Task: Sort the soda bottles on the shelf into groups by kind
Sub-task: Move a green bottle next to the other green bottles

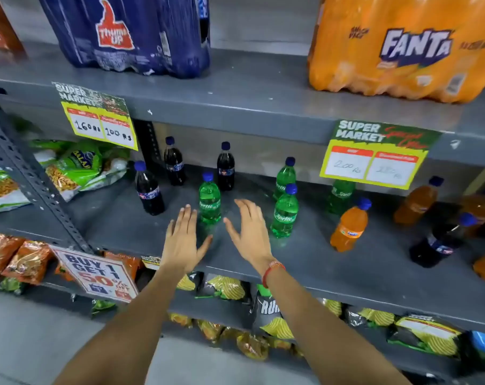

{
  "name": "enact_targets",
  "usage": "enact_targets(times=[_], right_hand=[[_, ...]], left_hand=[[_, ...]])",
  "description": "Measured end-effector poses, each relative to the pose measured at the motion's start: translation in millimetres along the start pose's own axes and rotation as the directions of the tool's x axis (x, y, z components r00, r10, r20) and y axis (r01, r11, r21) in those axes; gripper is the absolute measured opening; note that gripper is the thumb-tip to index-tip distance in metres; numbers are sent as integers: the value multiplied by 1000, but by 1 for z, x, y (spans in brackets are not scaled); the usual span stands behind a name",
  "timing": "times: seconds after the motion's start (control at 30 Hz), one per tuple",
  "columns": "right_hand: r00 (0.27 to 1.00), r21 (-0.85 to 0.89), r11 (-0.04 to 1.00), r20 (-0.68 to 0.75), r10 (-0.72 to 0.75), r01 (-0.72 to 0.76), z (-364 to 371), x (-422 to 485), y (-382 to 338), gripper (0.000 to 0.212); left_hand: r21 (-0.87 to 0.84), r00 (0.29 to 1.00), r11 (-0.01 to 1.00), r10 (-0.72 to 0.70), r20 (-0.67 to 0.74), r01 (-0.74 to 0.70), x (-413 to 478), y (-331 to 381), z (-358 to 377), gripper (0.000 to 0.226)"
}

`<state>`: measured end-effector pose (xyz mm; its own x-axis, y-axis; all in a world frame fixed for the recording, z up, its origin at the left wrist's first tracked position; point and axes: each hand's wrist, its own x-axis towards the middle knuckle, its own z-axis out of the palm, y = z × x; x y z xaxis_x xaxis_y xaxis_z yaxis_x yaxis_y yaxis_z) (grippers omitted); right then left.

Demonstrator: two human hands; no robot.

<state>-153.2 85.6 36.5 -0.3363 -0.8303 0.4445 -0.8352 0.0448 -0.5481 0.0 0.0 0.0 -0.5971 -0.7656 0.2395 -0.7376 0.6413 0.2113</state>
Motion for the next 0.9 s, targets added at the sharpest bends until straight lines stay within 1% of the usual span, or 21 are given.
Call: enact_targets(times=[0.03,0.13,0.2,0.27,0.43,0.5,0.67,0.8,0.9], right_hand=[[998,31,998,49,45,-46,8,5,2,51],[968,87,977,175,178,-195,30,19,5,57],[949,116,955,199,245,-271,48,25,6,61],[942,156,939,190,277,-307,56,32,4,65],[929,254,894,146,341,-368,78,50,-2,73],[921,287,875,121,370,-389,87,53,-3,69],[906,307,857,55,419,-414,100,58,-6,48],[904,311,861,-9,427,-403,94,47,-6,43],[903,334,860,-57,427,-385,75,22,2,40]], left_hand=[[-23,999,1000,-19,50,20,0,-5,10,87],[-21,996,999,-37,84,39,0,-15,31,101],[-28,990,998,-55,132,59,3,-19,43,104],[-6,984,997,-80,161,82,5,-19,47,102],[22,994,997,-77,76,75,7,-19,53,95],[24,995,997,-72,67,71,7,-19,54,93],[23,993,997,-76,85,75,4,-19,52,92],[26,993,997,-80,87,78,3,-21,54,90],[34,994,997,-72,77,69,2,-25,56,87]])
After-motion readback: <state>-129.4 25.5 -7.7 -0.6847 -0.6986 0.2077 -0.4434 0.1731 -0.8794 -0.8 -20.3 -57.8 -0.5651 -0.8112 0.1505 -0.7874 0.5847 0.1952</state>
